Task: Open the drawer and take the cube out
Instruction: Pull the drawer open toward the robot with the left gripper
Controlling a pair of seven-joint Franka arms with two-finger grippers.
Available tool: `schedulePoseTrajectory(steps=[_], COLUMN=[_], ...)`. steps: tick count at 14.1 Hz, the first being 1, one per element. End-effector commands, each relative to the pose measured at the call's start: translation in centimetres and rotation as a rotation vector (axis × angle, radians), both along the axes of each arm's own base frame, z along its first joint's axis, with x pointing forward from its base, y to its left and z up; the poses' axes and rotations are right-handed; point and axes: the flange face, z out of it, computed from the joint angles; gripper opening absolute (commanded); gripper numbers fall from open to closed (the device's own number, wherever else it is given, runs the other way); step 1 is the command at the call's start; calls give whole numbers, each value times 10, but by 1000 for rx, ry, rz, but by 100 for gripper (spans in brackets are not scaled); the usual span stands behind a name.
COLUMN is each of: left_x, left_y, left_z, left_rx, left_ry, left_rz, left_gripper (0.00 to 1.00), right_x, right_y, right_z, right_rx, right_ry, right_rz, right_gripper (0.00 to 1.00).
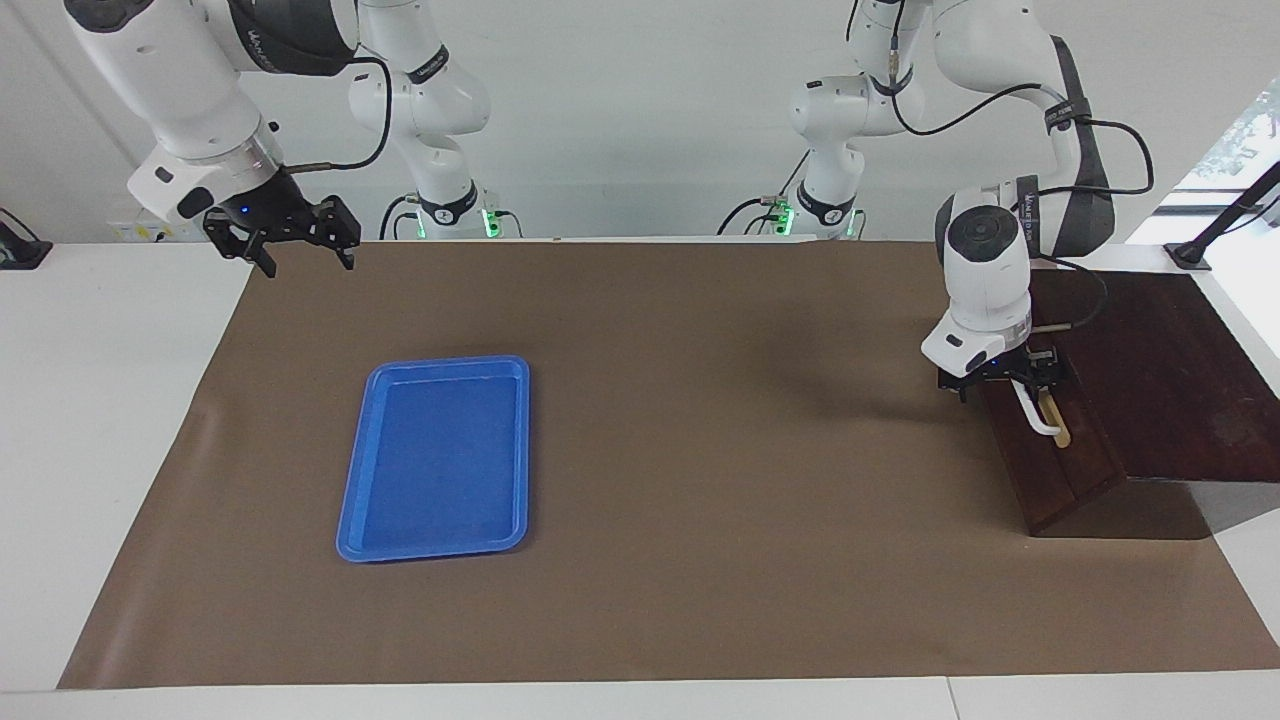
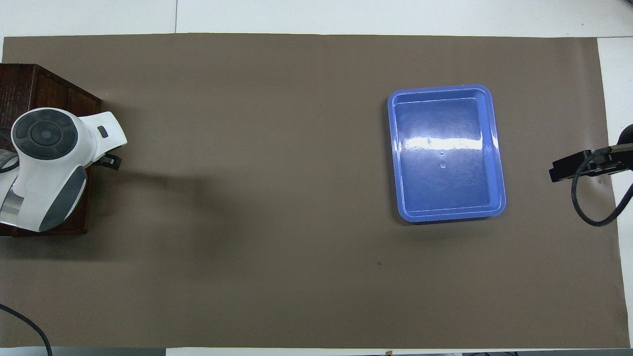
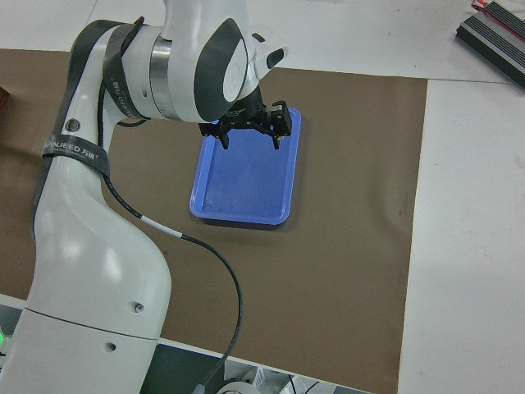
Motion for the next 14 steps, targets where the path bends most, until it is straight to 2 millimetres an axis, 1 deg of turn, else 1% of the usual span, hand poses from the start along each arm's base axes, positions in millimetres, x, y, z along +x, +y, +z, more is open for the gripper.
schedulePoseTrajectory(steps=[1, 2, 3, 4, 5, 6, 7, 9, 10, 11, 14], left_x=[-10, -10, -12, -13, -14, -15, -18, -22, -24, -27, -24], left_y=[-6, -15, -44, -69, -93, -122, -137, -167, -173, -174, -170], left_z=[-6, -11, -22, -32, -35, -35, -34, -24, -23, -24, -23], left_rx=[-5, -11, -24, -35, -56, -66, -80, -140, -138, -130, -130], left_ry=[-24, -30, -47, -62, -87, -91, -71, -50, -41, -33, -34], left_rz=[-30, -7, 16, 48, 67, 58, 71, 97, 97, 97, 104], left_gripper=[100, 100, 100, 100, 100, 100, 100, 100, 100, 100, 100], right_x=[-4, -4, -4, -4, -4, -3, -4, -3, -2, -2, -3], right_y=[-3, -4, -4, -4, -3, -3, -3, -2, -3, -3, -5], right_z=[2, 3, 3, 3, 3, 2, 2, 3, 3, 3, 2], right_rx=[-12, -12, -12, -12, -13, -13, -13, -14, -14, -14, -14], right_ry=[-9, -11, -11, -11, -12, -12, -12, -17, -20, -23, -20], right_rz=[27, 26, 24, 24, 21, 16, 16, 13, 12, 12, 9], right_gripper=[100, 100, 100, 100, 100, 100, 100, 100, 100, 100, 100])
